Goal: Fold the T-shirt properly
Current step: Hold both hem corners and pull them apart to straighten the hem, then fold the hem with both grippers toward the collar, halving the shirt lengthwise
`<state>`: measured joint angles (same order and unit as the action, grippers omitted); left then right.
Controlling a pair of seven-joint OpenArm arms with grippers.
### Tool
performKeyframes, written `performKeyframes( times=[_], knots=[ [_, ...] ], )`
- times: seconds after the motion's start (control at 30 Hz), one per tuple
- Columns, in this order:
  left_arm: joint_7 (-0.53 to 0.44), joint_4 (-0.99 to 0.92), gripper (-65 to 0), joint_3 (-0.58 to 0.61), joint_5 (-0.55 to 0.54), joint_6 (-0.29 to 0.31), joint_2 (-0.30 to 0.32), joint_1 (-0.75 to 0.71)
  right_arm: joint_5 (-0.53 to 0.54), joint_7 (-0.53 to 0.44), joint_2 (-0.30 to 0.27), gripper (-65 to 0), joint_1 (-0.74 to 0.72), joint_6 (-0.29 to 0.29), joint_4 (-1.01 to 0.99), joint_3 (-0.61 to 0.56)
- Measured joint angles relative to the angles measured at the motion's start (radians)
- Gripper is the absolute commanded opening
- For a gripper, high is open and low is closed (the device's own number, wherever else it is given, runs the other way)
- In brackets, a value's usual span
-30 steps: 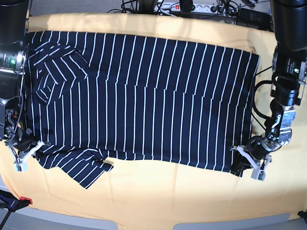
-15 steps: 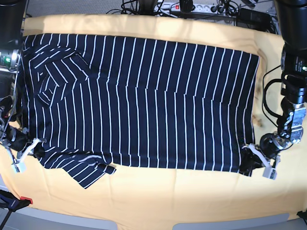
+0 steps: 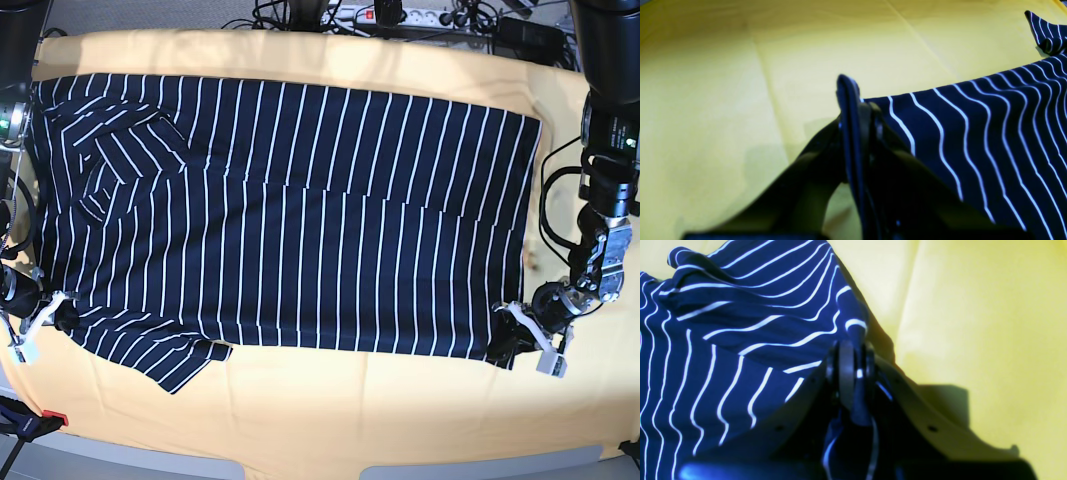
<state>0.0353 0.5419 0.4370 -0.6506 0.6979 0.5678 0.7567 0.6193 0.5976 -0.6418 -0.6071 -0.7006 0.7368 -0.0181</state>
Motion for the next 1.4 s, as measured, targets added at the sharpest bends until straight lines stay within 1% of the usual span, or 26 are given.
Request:
performKeyframes(
  times=[0.03, 0.13, 0.17, 0.23, 0.33, 0.43, 0.5, 0.63, 0.73, 0.83, 0.97, 1.13, 1.27, 1.37, 1.4],
  knots=[
    [0.021, 0.001, -65.0, 0.0, -0.01, -0.001, 0.0, 0.0, 0.006, 0.007, -0.001, -65.0, 0.0, 0.0, 0.0, 0.0],
    [0.13, 0.014, -65.0, 0.0, -0.092, -0.002, 0.0, 0.0, 0.031, 0.057, -0.001, -65.0, 0.0, 0.0, 0.0, 0.0],
    [0.153, 0.026, -65.0, 0.0, -0.102, -0.006, 0.0, -0.001, 0.048, 0.067, -0.001, -65.0, 0.0, 0.002, 0.0, 0.0],
    [0.17, 0.061, -65.0, 0.0, -0.113, -0.006, 0.004, -0.003, 0.047, 0.066, -0.001, -65.0, 0.001, 0.001, 0.0, 0.0],
    [0.23, 0.124, -65.0, 0.0, -0.167, -0.006, 0.017, -0.002, 0.047, 0.082, -0.002, -65.0, 0.002, 0.001, 0.005, 0.0],
    [0.337, 0.182, -65.0, 0.0, -0.208, -0.008, 0.023, 0.0, 0.046, 0.1, -0.006, -65.0, 0.036, 0.004, 0.058, 0.0],
    [0.38, 0.203, -65.0, 0.0, -0.209, -0.006, 0.022, 0.0, 0.047, 0.099, -0.011, -65.0, 0.078, 0.004, 0.112, 0.0],
    [0.388, 0.206, -65.0, 0.0, -0.209, -0.006, 0.023, 0.0, 0.044, 0.103, -0.021, -65.0, 0.161, 0.004, 0.213, -0.001],
    [0.389, 0.206, -65.0, 0.0, -0.216, -0.005, 0.046, 0.0, 0.047, 0.102, -0.034, -65.0, 0.19, 0.003, 0.249, -0.002],
    [0.393, 0.206, -65.0, 0.0, -0.269, -0.005, 0.075, -0.003, 0.047, 0.1, -0.052, -65.0, 0.201, 0.001, 0.251, -0.002],
    [0.459, 0.206, -65.0, 0.0, -0.333, -0.006, 0.088, -0.017, 0.051, 0.102, -0.056, -65.0, 0.211, 0.0, 0.251, -0.002],
    [0.462, 0.207, -65.0, 0.0, -0.338, -0.005, 0.101, -0.019, 0.052, 0.099, -0.056, -65.0, 0.208, 0.0, 0.251, -0.002],
    [0.463, 0.208, -65.0, 0.0, -0.387, -0.005, 0.121, -0.023, 0.057, 0.097, -0.066, -65.0, 0.208, 0.0, 0.251, -0.002],
    [0.466, 0.209, -65.0, 0.0, -0.413, -0.004, 0.147, -0.022, 0.063, 0.093, -0.076, -65.0, 0.208, -0.001, 0.251, -0.002],
    [0.486, 0.209, -65.0, 0.0, -0.432, -0.004, 0.153, -0.02, 0.069, 0.092, -0.076, -65.0, 0.208, -0.001, 0.251, -0.002]
  ],
)
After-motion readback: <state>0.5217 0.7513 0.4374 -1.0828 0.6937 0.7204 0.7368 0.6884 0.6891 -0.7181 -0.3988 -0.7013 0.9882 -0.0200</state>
